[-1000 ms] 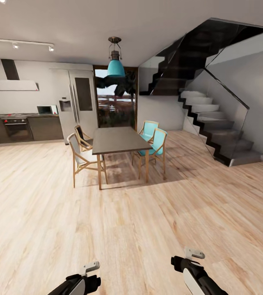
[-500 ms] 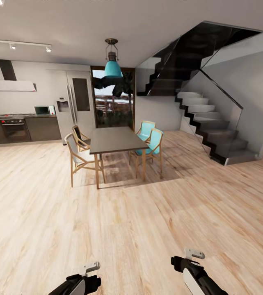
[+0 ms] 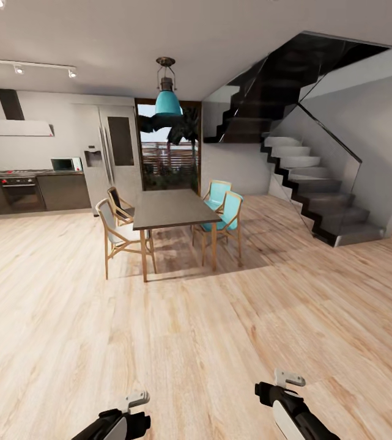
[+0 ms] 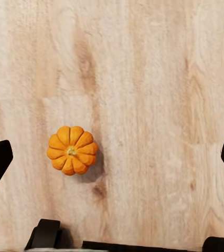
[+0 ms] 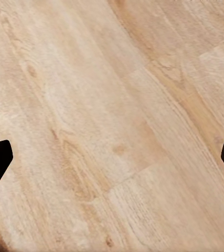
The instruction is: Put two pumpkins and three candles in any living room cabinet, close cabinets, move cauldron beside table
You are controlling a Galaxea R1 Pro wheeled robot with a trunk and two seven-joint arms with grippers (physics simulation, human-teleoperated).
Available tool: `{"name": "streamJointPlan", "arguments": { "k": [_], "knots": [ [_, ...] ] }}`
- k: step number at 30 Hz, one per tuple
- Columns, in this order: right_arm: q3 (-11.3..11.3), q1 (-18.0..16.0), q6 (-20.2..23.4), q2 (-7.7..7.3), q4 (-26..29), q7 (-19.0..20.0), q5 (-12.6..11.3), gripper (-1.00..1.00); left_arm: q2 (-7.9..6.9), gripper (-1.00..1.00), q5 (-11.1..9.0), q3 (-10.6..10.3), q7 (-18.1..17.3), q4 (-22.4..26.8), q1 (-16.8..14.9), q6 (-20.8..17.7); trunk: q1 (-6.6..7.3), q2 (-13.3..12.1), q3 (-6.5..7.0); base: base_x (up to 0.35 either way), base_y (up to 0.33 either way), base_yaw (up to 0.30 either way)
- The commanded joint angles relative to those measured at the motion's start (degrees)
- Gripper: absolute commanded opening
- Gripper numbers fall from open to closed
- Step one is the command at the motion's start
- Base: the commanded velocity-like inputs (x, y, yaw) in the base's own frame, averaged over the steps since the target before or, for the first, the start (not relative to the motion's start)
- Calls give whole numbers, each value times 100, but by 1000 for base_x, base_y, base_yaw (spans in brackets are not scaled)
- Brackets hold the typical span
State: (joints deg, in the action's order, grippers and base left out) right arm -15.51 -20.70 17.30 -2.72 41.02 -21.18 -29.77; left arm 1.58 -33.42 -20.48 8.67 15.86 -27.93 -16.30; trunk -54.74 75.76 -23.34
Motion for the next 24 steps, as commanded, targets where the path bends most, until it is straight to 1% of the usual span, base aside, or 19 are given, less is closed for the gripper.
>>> {"name": "streamJointPlan", "arguments": {
  "k": [1, 2, 3, 4, 5, 8, 10, 13, 17, 19, 20, 21, 22, 23, 24],
  "knots": [
    [-38, -4, 19, -9, 11, -52, -46, 100, -13, 100, -62, -46, 10, 13, -6, -93, 0, 4, -7, 3, 0, 0],
    [-39, -4, 19, -9, 11, -52, -46, 100, -78, 100, -61, -47, -121, 13, -8, -244, 0, 4, -7, 2, 0, 0],
    [-39, -4, 19, -9, 11, -52, -46, 100, -210, 100, -61, -49, -331, 10, -9, -367, 0, 4, -7, 1, 0, 0],
    [-39, -4, 19, -9, 11, -52, -46, 100, -284, 100, -60, -50, -440, 9, -9, -411, 0, 4, -7, 0, 0, 0],
    [-39, -4, 19, -9, 11, -52, -46, 100, -418, 100, -60, -51, -611, -8, -10, -468, 0, 4, -7, 0, 0, 0],
    [-40, -4, 19, -8, 11, -52, -46, 100, -565, 100, -69, -52, -790, -178, -10, -485, 0, 4, -7, 0, 0, 0],
    [-41, -4, 19, -5, 11, -52, -46, 100, -615, 100, -73, -51, -848, -282, -11, -446, 0, 4, -7, 0, 0, 0],
    [-46, -4, 19, -2, 29, -52, -41, 100, -651, 100, -76, -38, -871, -360, -11, -263, 0, 4, -7, 0, 0, 0],
    [-102, -4, 54, 12, 151, -64, -39, 100, -660, 100, -77, -17, -769, -391, -11, -142, 0, 4, -7, 0, 0, 0],
    [-323, 8, 163, 25, 536, -72, -43, 100, -659, 100, -78, -9, -641, -396, -11, -113, 0, 4, -7, 0, 0, 0],
    [-393, 16, 248, 27, 684, -77, -44, 100, -658, 100, -78, -9, -619, -397, -11, -109, 0, 4, -7, 0, 0, 0],
    [-510, 32, 515, 30, 997, -87, -45, 100, -653, 100, -78, -12, -585, -398, -11, -100, 0, 4, -7, 0, 0, 0],
    [-587, 46, 906, 33, 1313, -95, -47, 100, -649, 100, -81, -11, -563, -398, -11, -94, -22, 44, -25, 0, 0, 0],
    [-615, 52, 1122, 35, 1457, -99, -54, 100, -647, 100, -82, -11, -556, -399, -11, -92, -44, 84, -43, 0, 0, 0],
    [-655, 60, 1528, 38, 1706, -104, -69, 100, -642, 100, -82, -8, -546, -399, -11, -89, -66, 124, -61, 0, 0, 0]
  ]
}}
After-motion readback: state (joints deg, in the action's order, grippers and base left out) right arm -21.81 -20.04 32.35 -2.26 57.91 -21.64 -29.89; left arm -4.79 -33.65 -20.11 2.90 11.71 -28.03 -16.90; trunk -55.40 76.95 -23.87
